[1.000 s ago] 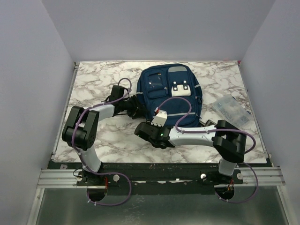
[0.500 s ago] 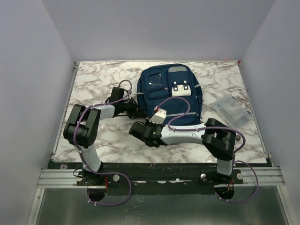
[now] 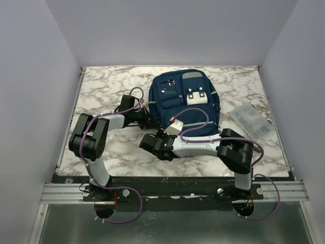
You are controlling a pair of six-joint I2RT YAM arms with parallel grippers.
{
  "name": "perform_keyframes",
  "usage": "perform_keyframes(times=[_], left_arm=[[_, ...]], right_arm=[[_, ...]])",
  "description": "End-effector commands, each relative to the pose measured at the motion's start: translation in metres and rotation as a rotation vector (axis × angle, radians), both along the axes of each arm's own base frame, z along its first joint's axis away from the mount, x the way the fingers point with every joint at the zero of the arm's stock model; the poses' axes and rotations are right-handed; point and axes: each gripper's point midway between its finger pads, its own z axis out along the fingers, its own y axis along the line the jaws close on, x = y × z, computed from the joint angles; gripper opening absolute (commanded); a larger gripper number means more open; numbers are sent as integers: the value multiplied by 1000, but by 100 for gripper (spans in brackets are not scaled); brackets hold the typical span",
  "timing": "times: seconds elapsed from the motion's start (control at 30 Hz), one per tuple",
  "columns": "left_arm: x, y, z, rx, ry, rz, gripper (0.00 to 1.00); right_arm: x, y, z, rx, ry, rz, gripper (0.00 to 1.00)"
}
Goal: Pack the student bag
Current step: Zip the student bag at the center of the board.
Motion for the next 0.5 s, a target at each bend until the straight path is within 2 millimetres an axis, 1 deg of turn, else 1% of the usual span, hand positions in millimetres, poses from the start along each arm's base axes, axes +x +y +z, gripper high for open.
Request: perform_keyframes(times=[0.0,0.17,0.23,0.33,0.37,0.43,0.47], left_arm=[[-9,-7,20,-62,-28,-48,0],[-9,-6,17,-56,-24,-41,0],[-10,-6,16,-57,-22,-43,0],[-9,-6,17,-56,-26,-43,0],[-9,-6,17,-56,-27,-43,0],[-9,-6,17,-57,-26,-43,0],[-9,-6,17,-57,-27,-41,0]], right_arm=[[9,-29,-3,-136,-89,-109,52],[19,-27,-1,-184,-138,-119,49],[21,-29,-4,-196,-130,-134,45],[25,-35,-14,-204,-100,-157,39],[26,-36,-16,-208,-92,-158,36],[28,-37,-18,-224,-85,-160,25],[28,-36,-18,-234,-82,-155,17]])
